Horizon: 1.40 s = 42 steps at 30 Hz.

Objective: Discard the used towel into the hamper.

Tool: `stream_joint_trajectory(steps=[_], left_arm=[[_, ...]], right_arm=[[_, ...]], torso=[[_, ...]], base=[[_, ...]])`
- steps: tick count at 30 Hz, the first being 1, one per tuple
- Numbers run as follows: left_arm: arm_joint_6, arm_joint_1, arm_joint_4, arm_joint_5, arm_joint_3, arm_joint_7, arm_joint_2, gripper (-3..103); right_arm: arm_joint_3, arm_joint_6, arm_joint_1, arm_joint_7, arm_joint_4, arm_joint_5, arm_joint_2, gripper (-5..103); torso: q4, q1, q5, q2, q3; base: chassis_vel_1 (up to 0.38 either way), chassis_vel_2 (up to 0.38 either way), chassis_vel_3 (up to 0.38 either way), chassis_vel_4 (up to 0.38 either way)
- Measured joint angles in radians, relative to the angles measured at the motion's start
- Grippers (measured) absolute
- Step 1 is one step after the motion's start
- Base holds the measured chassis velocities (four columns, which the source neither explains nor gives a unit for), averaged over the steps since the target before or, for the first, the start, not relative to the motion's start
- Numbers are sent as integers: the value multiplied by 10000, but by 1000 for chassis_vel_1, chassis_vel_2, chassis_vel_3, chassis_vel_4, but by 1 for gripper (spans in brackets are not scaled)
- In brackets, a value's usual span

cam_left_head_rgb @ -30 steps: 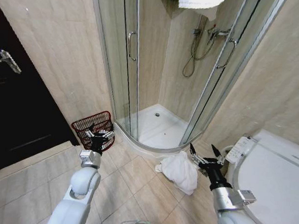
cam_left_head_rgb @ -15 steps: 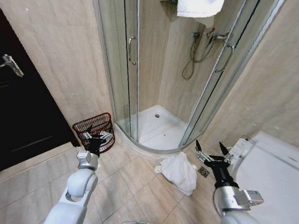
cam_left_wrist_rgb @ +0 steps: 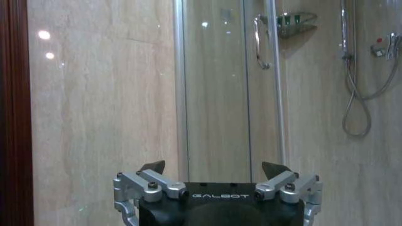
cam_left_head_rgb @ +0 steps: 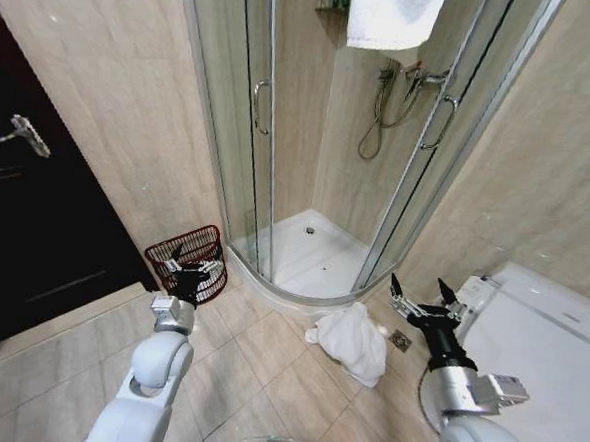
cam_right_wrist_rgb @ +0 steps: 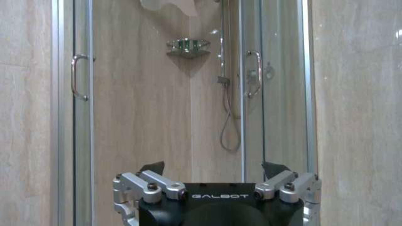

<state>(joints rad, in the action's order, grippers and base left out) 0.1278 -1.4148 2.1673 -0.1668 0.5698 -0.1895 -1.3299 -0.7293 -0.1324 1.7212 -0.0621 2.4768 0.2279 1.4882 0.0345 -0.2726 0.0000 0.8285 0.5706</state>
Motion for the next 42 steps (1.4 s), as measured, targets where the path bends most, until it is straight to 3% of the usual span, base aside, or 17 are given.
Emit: stream_joint_trajectory(steps=[42], left_arm=[[225, 140, 178, -16, -135, 15, 15, 100]], right_arm=[[-58, -195, -177, 39, 133, 96, -50, 100]], torso=[[0, -821, 0, 1892, 1075]], base=[[0, 0, 0, 0]])
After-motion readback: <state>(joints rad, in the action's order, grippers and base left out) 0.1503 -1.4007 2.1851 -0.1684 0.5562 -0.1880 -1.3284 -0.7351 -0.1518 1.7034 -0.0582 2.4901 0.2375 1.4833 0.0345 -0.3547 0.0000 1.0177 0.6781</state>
